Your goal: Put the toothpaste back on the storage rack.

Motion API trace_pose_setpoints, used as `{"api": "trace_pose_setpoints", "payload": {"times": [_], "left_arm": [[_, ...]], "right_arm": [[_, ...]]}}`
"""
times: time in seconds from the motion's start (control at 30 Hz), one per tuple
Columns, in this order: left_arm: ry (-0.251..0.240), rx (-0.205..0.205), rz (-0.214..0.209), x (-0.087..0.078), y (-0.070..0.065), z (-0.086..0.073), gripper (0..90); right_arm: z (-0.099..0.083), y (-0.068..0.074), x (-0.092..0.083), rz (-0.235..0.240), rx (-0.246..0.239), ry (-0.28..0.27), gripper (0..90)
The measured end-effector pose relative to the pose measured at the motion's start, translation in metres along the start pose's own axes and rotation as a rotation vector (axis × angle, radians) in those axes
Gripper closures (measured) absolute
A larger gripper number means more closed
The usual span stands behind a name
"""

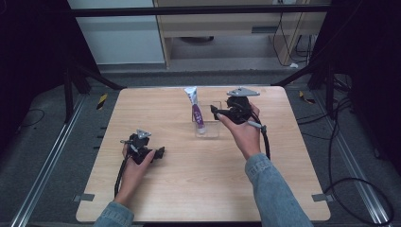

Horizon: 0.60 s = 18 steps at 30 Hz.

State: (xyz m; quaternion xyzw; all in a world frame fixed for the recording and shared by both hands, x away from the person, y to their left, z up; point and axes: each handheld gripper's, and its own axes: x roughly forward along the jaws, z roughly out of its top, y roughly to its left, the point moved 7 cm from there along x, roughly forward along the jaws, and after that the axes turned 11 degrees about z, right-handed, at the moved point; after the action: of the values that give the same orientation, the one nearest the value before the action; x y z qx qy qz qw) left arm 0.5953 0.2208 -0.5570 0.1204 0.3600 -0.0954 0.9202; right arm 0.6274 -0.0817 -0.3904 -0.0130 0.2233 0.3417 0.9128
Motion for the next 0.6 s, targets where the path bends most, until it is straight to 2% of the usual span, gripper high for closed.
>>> {"api": "trace_pose_setpoints", "payload": {"times": [0.33, 0.6], "left_arm": [[0.000, -0.002, 0.000, 0.000, 0.000, 0.000, 0.0], [0.000, -0.001, 0.000, 0.000, 0.000, 0.000, 0.0]], "right_arm": [[-0.007, -0.012, -0.020, -0.019, 0.023, 0.010, 17.1], [-0.011, -0.019, -0.032, -0.019, 0.004, 0.027, 12.4]]}}
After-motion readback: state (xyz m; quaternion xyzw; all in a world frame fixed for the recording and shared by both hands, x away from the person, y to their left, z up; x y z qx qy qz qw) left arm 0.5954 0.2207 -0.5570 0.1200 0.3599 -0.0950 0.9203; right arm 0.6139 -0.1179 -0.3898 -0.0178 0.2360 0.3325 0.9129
